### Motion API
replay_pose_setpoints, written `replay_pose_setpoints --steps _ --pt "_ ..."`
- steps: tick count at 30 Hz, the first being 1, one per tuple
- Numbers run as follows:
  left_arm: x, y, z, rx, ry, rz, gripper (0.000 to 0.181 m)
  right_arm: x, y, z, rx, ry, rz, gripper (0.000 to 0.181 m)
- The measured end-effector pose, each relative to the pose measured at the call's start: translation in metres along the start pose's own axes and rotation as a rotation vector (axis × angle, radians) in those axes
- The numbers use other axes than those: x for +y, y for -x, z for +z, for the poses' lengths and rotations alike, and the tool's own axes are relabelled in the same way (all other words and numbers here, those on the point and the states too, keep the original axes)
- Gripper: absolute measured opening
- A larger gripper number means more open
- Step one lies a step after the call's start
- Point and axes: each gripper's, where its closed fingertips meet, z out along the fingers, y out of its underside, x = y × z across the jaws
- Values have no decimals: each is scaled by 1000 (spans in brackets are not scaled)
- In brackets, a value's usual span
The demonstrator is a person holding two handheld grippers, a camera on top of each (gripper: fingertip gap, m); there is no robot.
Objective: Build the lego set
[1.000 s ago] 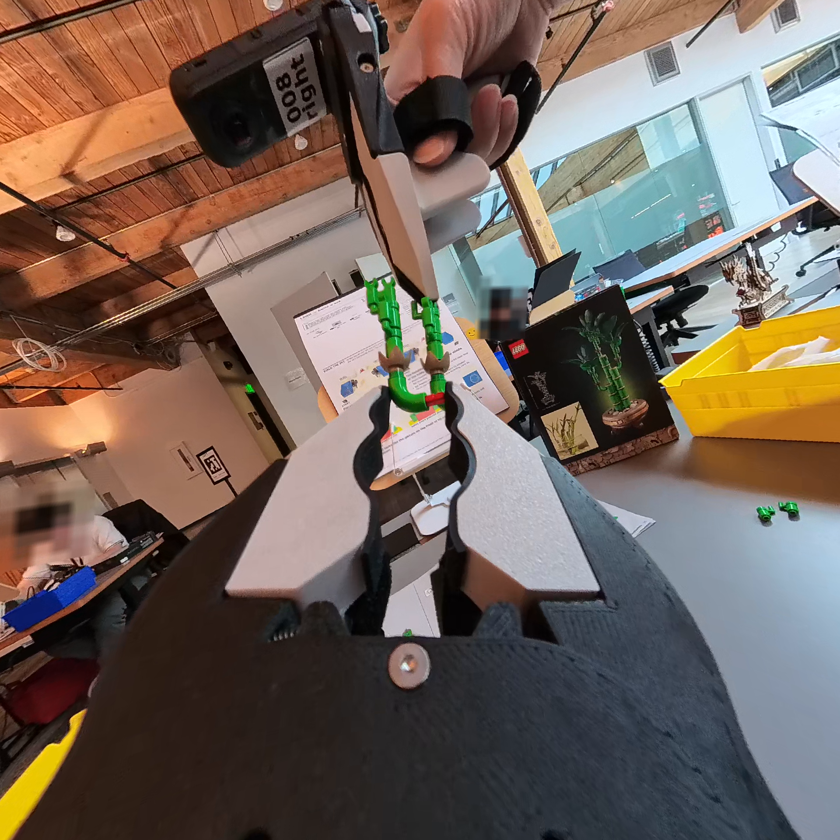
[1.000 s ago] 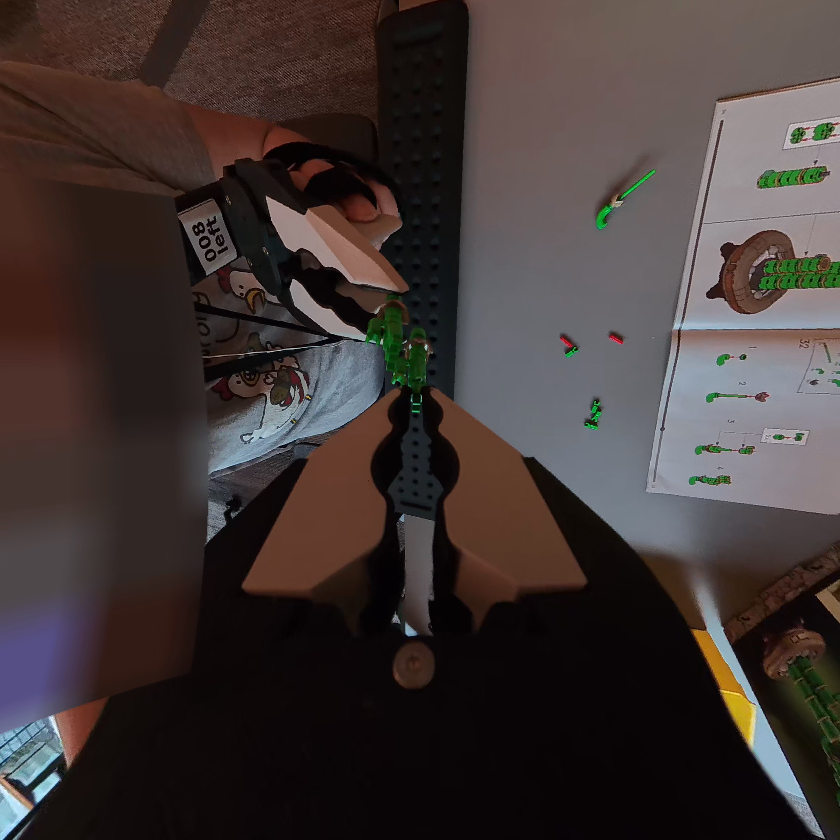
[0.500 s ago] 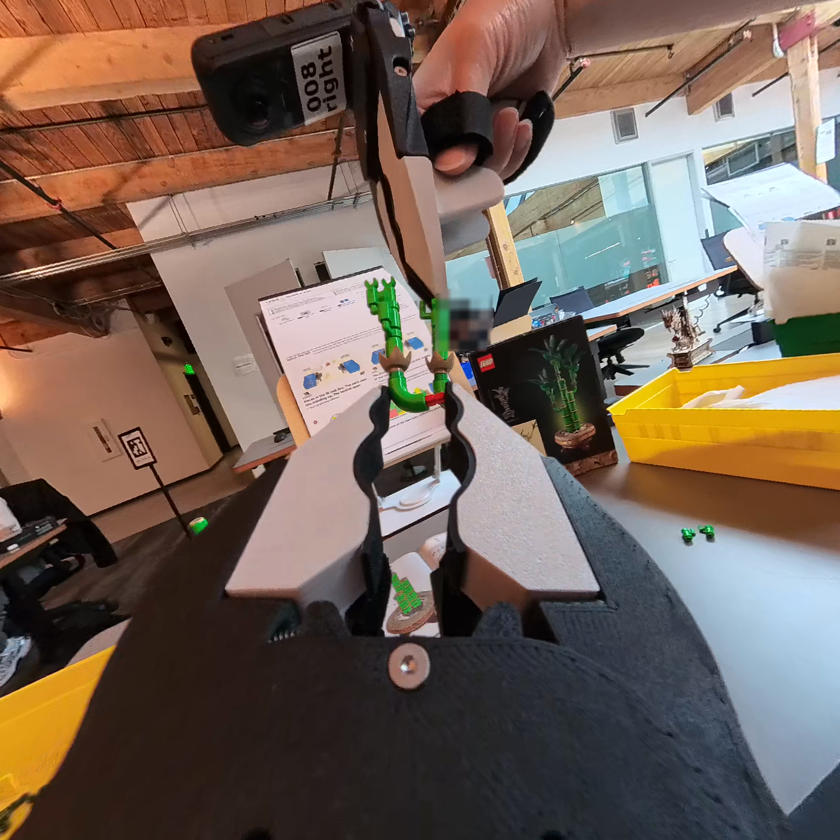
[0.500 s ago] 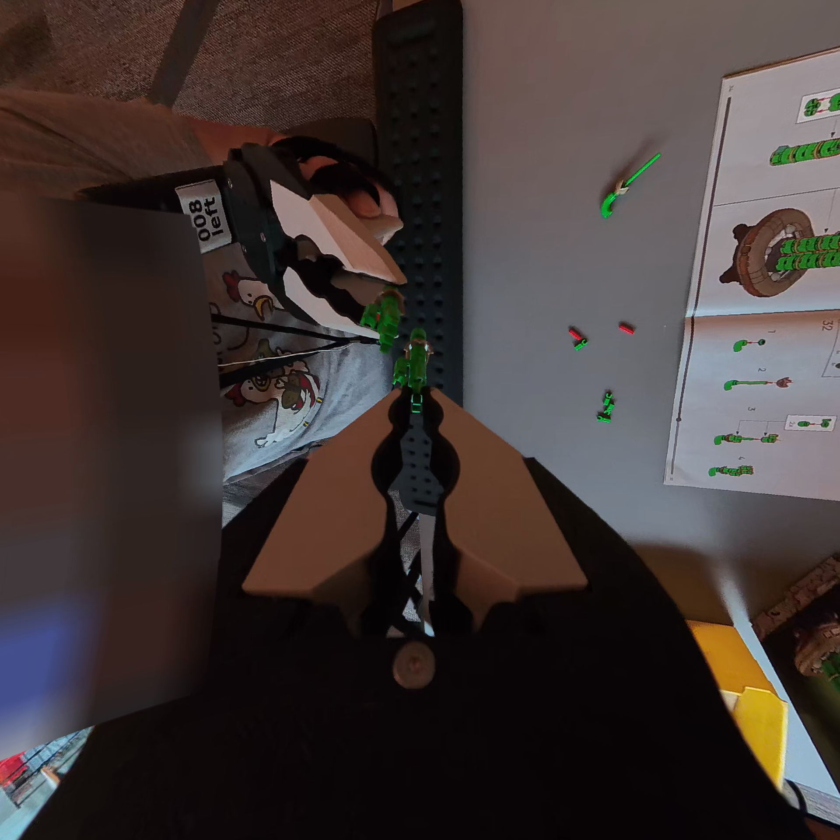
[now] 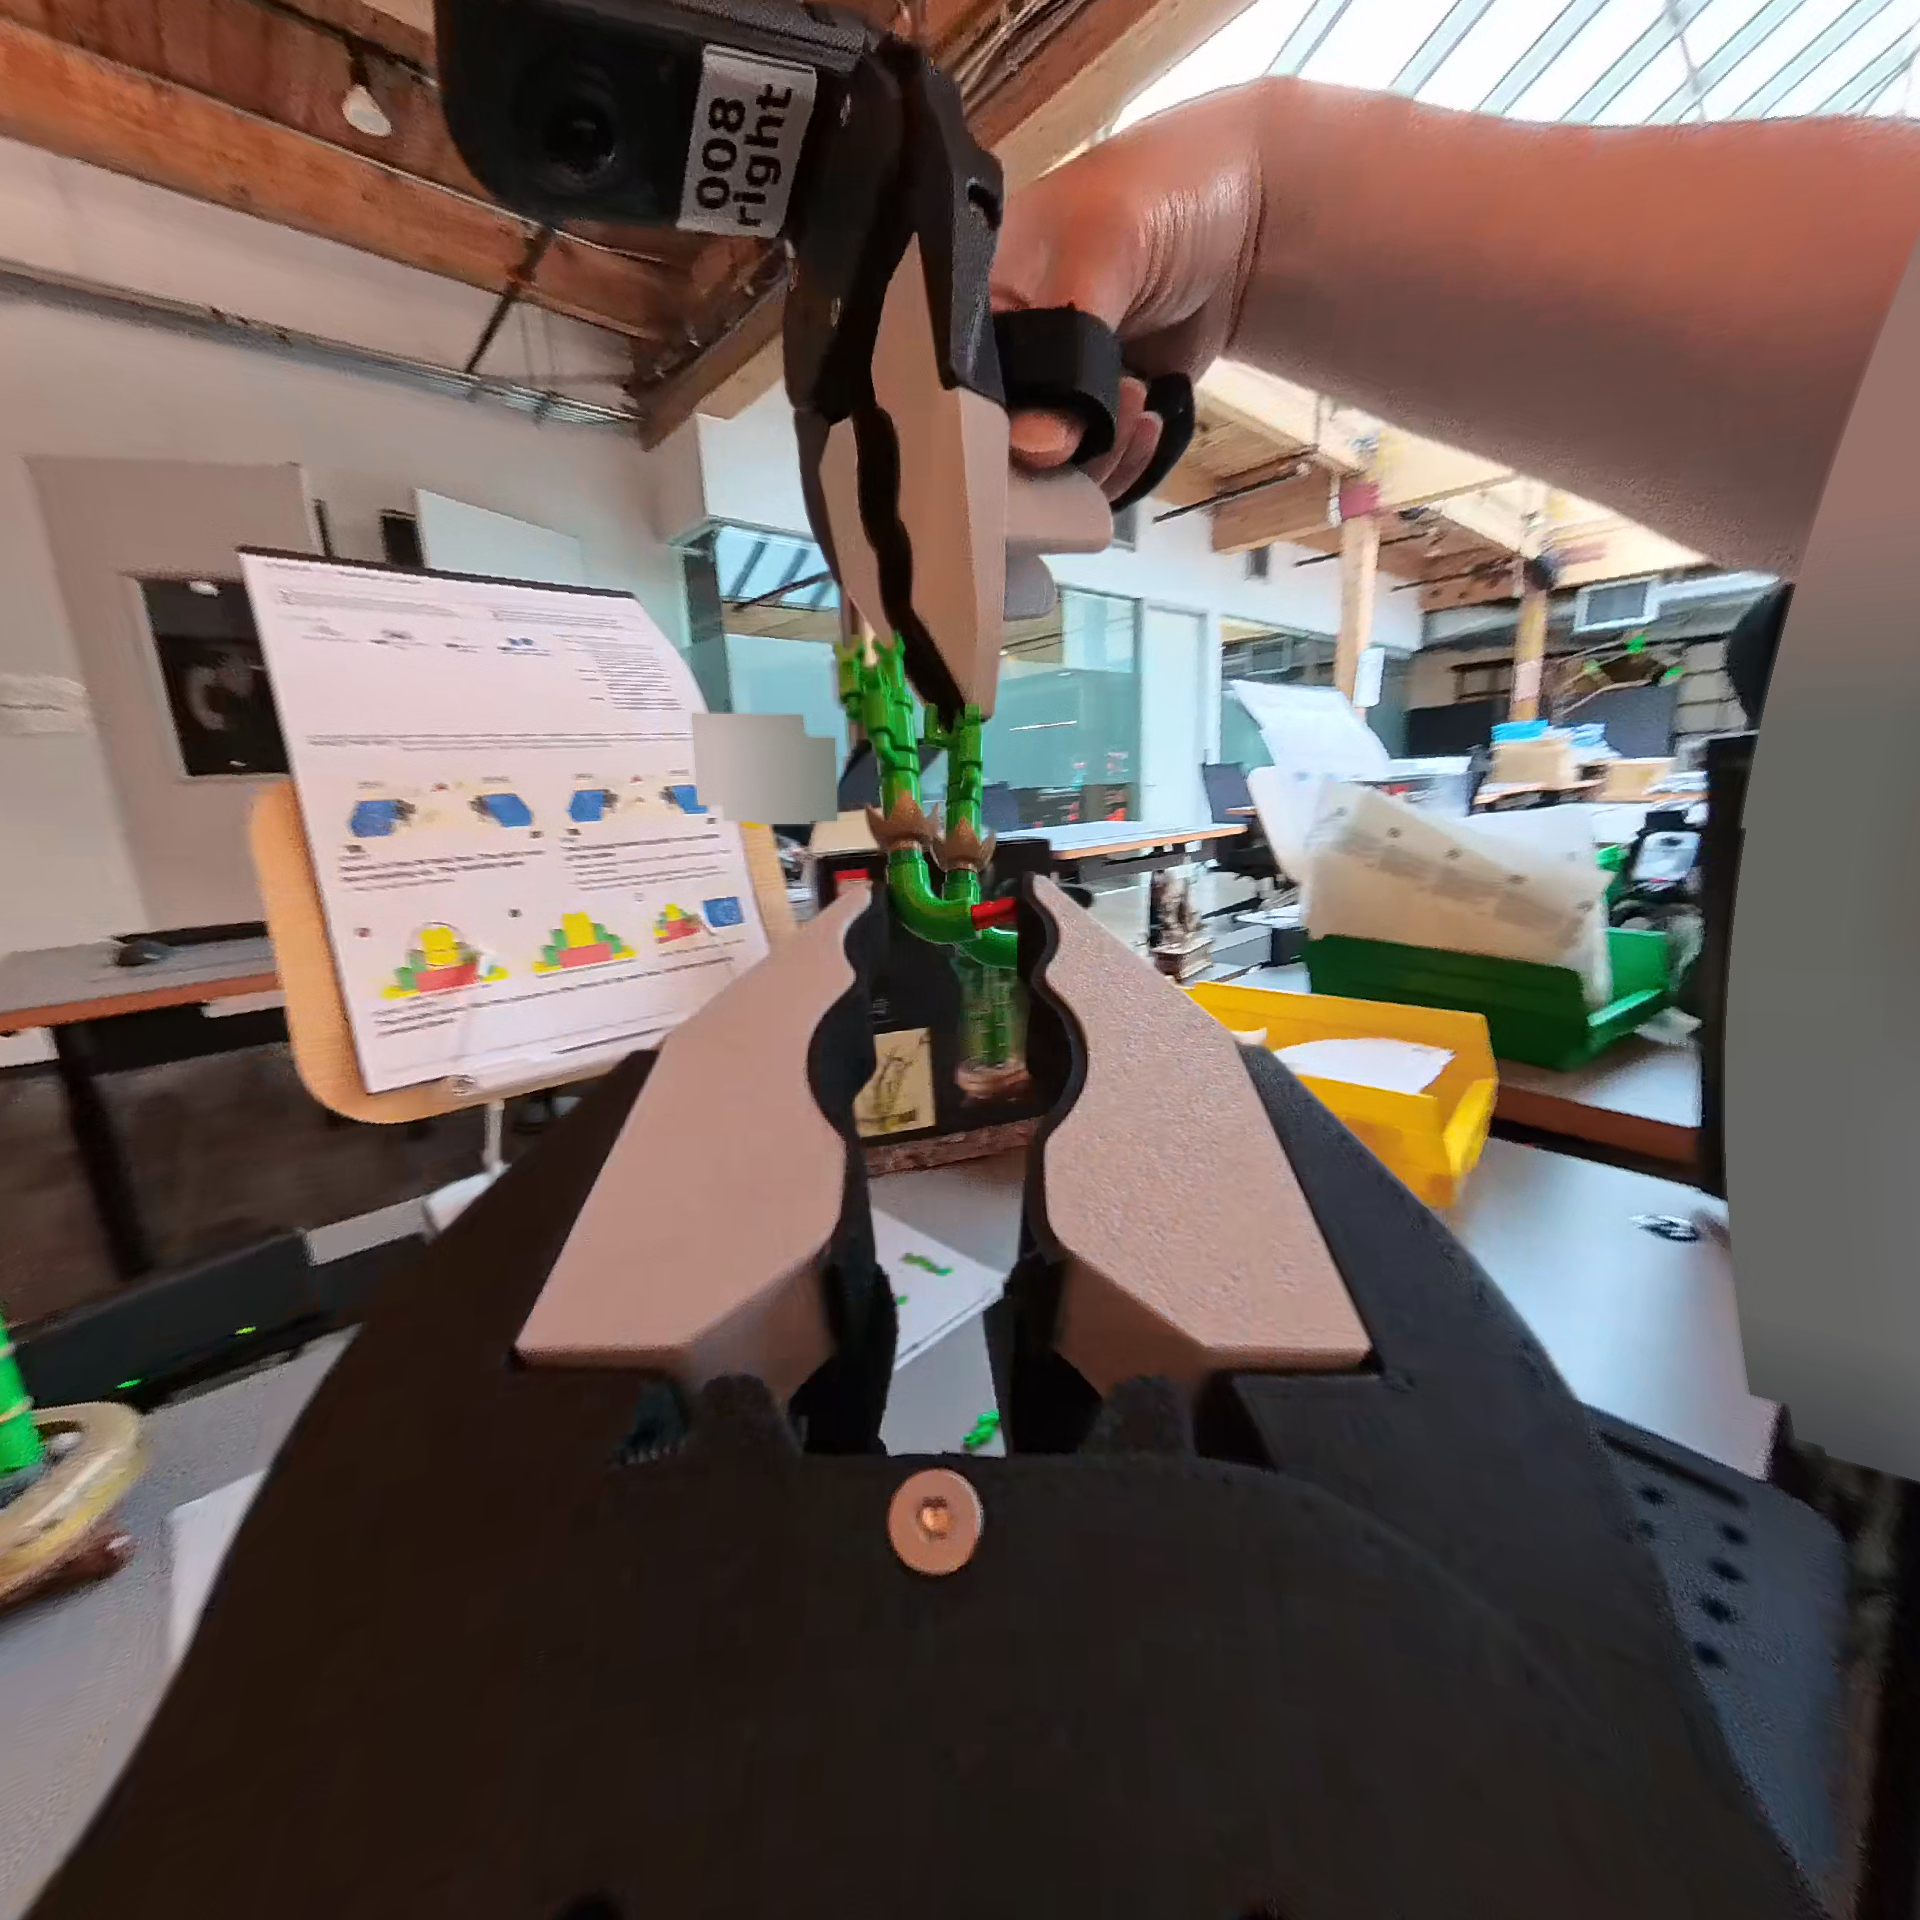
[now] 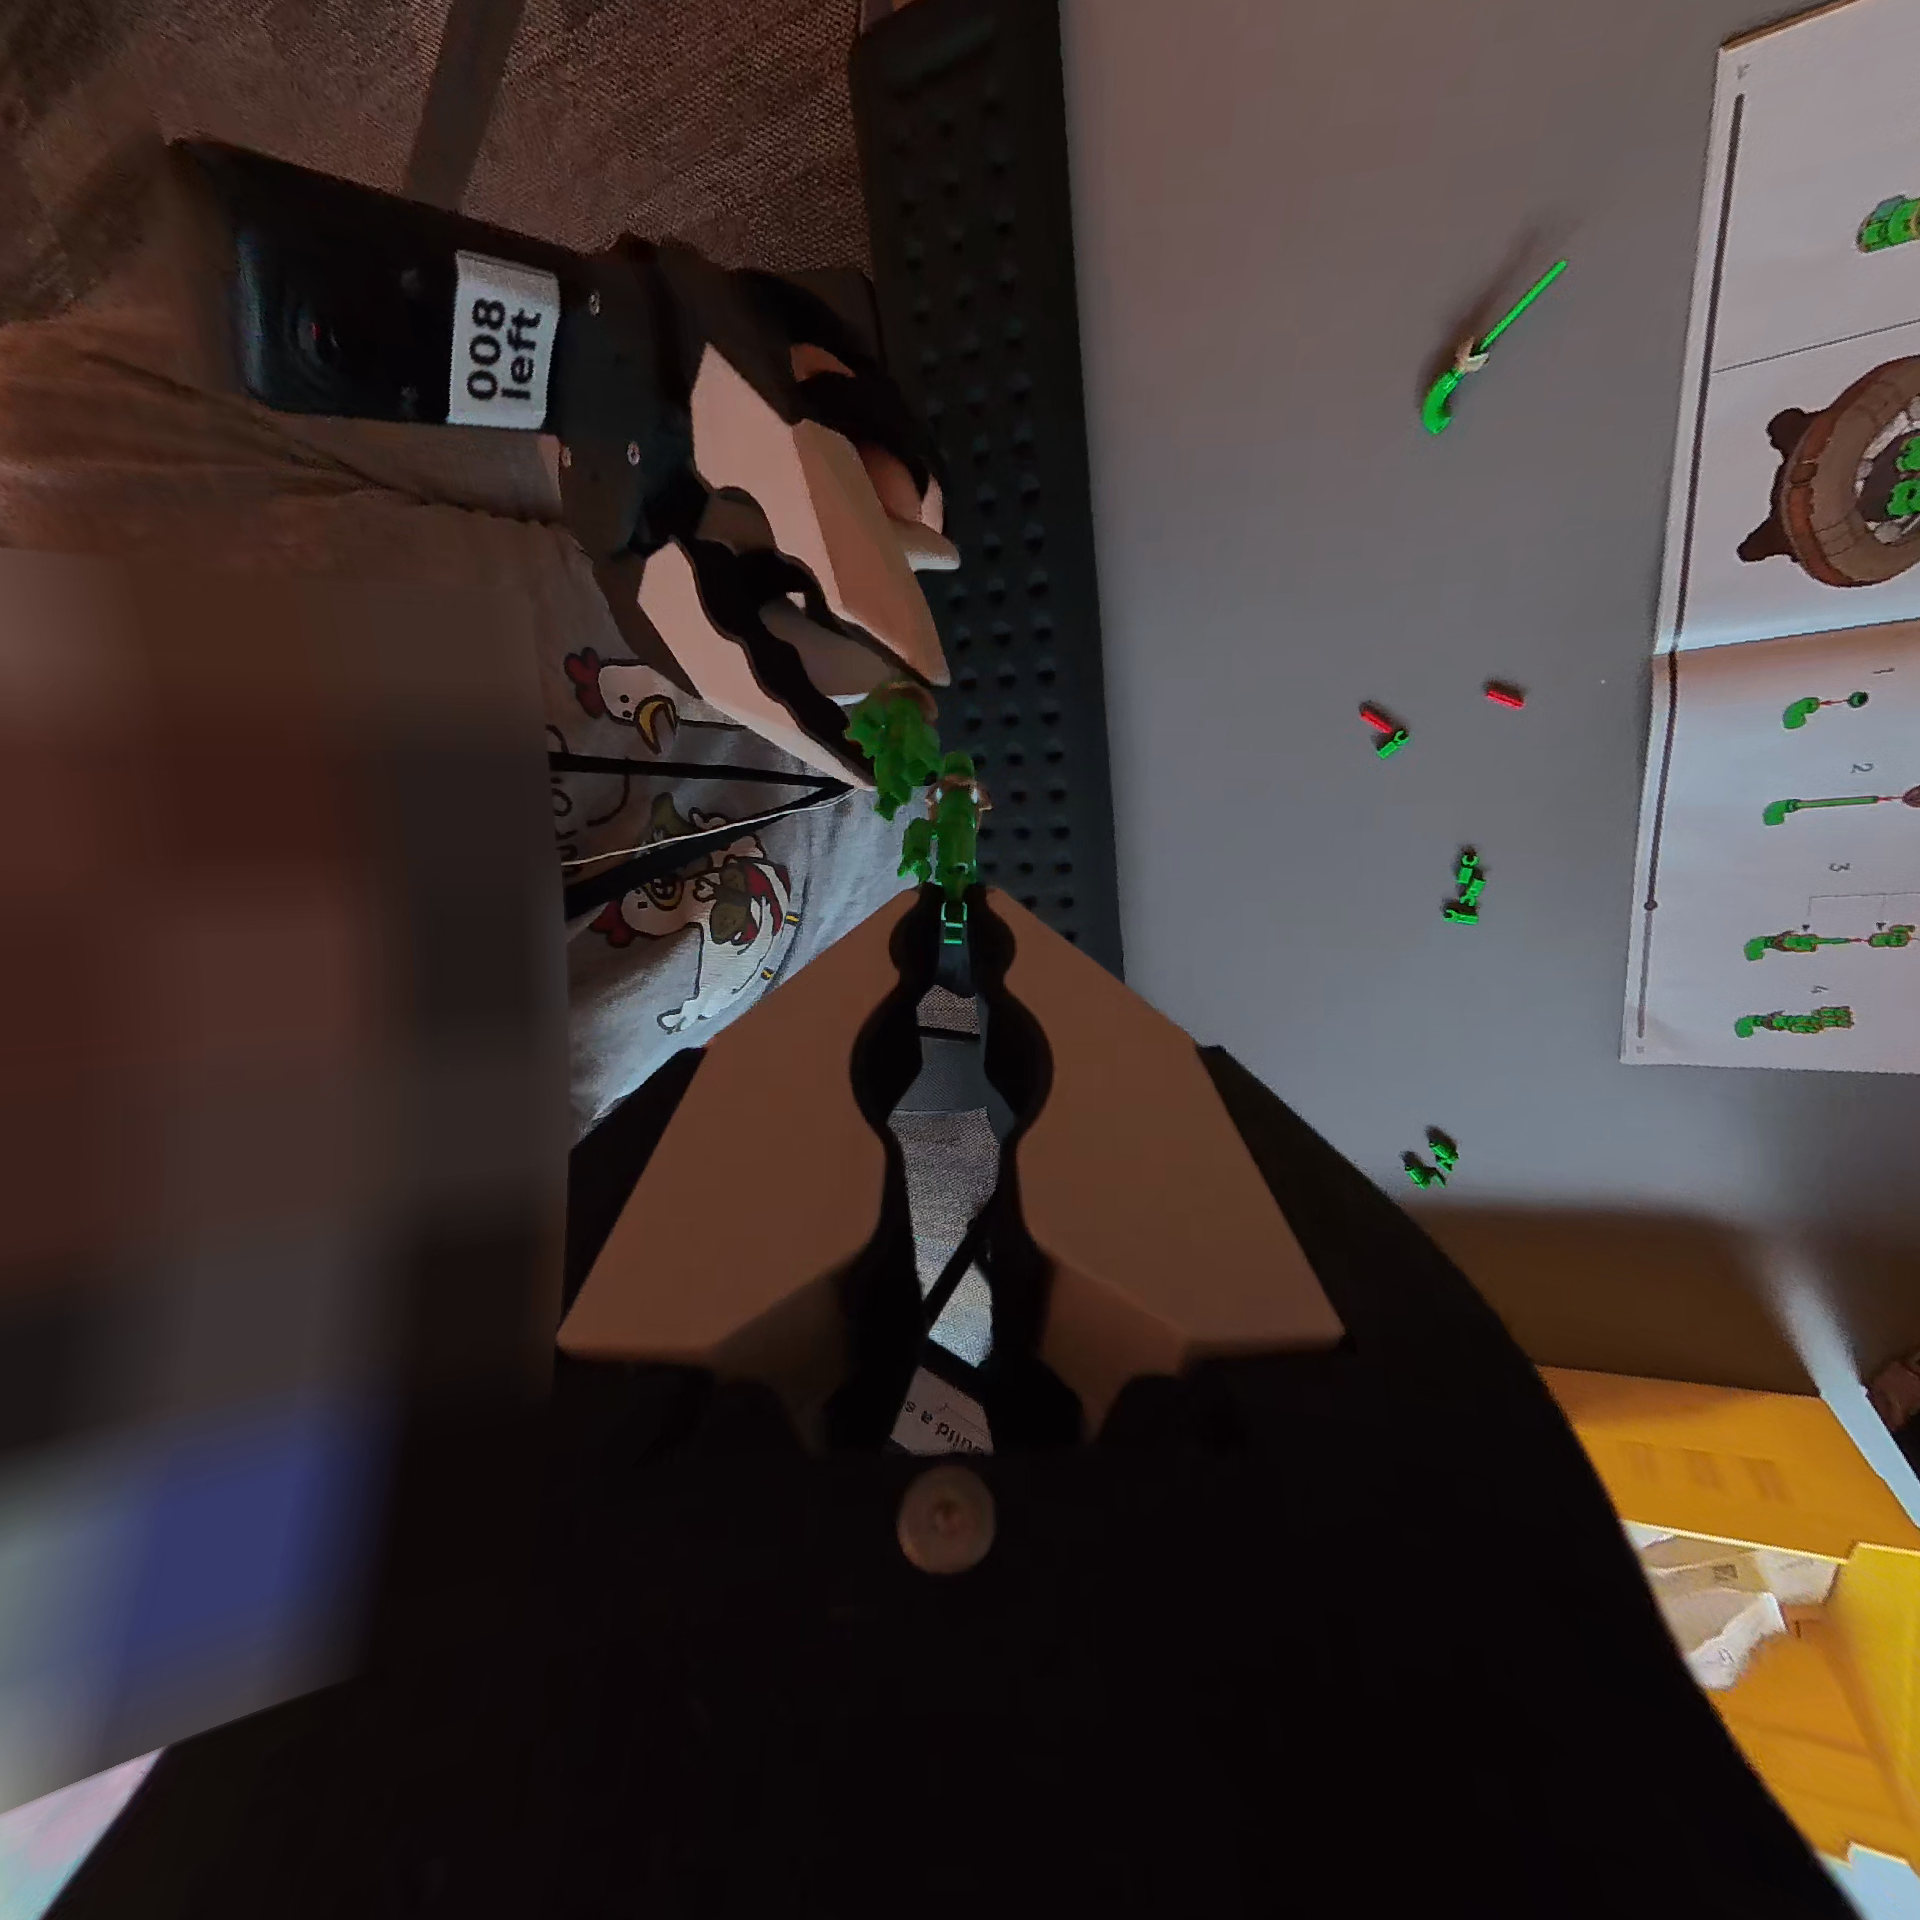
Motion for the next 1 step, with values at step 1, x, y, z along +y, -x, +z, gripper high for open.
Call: replay_pose_setpoints --steps 1 --pt "0 0 0 15 -2 -27 21 0 0 0 1 4 3 4"
